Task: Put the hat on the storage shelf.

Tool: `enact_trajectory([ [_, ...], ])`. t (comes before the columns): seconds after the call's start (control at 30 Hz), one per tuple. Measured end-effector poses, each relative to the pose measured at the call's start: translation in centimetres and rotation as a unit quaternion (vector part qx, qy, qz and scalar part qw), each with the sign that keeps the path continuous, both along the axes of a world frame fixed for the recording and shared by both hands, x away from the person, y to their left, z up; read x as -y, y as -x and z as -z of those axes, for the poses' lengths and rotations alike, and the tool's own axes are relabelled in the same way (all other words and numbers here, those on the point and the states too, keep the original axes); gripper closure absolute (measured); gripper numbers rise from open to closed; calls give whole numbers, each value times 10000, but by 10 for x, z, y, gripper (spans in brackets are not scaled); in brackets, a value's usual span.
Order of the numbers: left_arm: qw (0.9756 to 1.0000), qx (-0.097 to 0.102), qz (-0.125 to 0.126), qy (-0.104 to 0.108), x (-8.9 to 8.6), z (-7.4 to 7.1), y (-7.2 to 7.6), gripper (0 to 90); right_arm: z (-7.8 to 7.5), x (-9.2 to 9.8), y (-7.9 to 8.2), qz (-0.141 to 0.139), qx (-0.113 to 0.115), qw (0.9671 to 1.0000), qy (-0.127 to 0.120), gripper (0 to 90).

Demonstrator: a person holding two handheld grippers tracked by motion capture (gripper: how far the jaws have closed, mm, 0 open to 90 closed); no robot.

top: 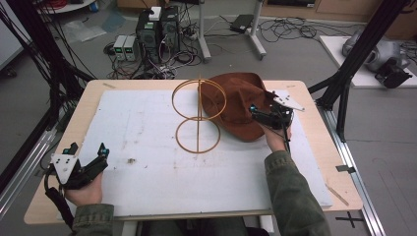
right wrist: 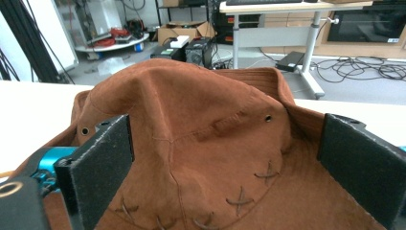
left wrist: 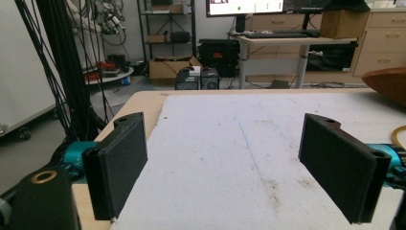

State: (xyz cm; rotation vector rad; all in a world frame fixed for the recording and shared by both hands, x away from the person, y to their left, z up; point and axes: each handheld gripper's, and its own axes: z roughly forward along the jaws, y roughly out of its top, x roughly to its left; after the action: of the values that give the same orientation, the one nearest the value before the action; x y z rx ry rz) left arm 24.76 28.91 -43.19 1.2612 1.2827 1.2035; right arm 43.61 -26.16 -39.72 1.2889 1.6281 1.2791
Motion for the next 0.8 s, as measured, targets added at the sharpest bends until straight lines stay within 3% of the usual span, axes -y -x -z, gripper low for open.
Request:
enact_trajectory([
  [0.53, 10000, -29, -14, -16, 1, 2, -2, 168, 3, -25, -30, -80, -396, 9988, 270, 48],
  [0.8, 10000, -39, 15, -20, 2, 2, -3, 168, 6, -35, -46, -125, -680, 9973, 229, 58],
])
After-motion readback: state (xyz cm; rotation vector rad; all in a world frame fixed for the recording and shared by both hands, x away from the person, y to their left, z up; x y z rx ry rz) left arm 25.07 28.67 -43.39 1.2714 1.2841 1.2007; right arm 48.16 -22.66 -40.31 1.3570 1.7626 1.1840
